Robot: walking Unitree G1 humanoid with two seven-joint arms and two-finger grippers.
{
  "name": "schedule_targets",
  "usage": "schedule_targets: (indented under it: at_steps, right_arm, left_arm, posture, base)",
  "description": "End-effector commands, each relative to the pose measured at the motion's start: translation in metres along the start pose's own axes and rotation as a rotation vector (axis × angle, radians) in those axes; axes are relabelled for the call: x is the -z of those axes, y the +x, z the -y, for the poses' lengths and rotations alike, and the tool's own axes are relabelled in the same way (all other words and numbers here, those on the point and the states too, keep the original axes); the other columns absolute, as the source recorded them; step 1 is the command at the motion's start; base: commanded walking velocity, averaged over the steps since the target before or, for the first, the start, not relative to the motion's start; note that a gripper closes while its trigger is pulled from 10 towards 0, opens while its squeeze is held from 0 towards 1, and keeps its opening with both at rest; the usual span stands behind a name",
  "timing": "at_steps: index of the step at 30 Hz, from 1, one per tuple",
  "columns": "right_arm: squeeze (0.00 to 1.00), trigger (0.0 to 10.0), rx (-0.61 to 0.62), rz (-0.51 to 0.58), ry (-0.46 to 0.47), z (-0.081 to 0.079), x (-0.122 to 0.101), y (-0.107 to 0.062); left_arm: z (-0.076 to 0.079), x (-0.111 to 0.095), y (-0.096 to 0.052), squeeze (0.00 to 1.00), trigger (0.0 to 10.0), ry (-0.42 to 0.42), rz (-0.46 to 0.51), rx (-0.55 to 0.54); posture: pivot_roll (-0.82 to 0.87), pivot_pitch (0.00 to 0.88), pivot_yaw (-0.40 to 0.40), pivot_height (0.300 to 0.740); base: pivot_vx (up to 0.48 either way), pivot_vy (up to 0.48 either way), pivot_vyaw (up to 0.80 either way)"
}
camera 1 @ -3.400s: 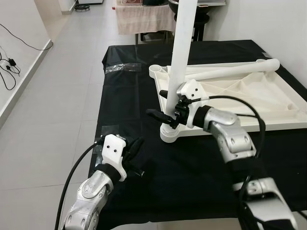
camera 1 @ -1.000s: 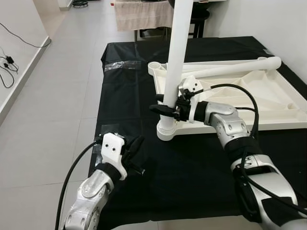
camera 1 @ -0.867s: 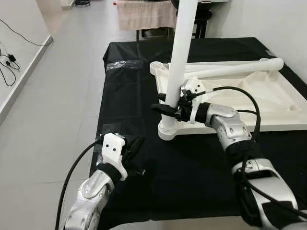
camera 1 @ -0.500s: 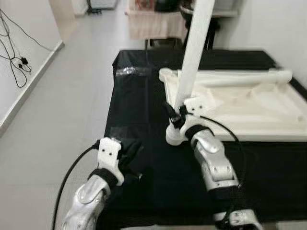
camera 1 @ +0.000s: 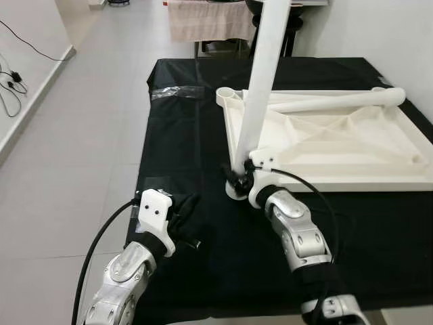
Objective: Building children table
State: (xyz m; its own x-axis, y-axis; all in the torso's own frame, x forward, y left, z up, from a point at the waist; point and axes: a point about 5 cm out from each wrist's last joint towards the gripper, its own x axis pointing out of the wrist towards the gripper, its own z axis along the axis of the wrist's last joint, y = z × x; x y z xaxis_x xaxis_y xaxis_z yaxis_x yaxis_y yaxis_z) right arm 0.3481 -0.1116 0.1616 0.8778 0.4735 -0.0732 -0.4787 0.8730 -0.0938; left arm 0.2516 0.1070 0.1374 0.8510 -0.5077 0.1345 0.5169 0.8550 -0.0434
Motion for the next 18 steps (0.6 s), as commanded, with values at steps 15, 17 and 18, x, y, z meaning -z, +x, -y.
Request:
schedule_targets:
  at_steps: [15,17,18]
  right_arm:
    - [0.00,10.0,-0.626,-0.017,-0.120,0.008,-0.036,0.021]
    - [0.00,4.3,-0.643,-0.013,-0.094,0.011,-0.038,0.023]
    - [0.00,4.3,-0.643,-0.013,-0.094,0.011,-0.038,0.023]
  left_arm:
    - [0.003,0.007,0.000,0.00,10.0,-0.012,-0.024,0.004]
    - [0.003,0.007,0.000,0.00,10.0,-0.012,-0.025,0.003]
    - [0.003,0.007,0.000,0.00,10.0,-0.012,-0.025,0.003]
  posture:
    - [0.04,0.115,-0.039,0.740]
    - [0.04,0.114,-0.039,0.740]
    - [0.04,0.114,-0.039,0.740]
  base:
    - [0.000,0.000,0.00]
    - [0.000,0.000,0.00]
    - [0.000,0.000,0.00]
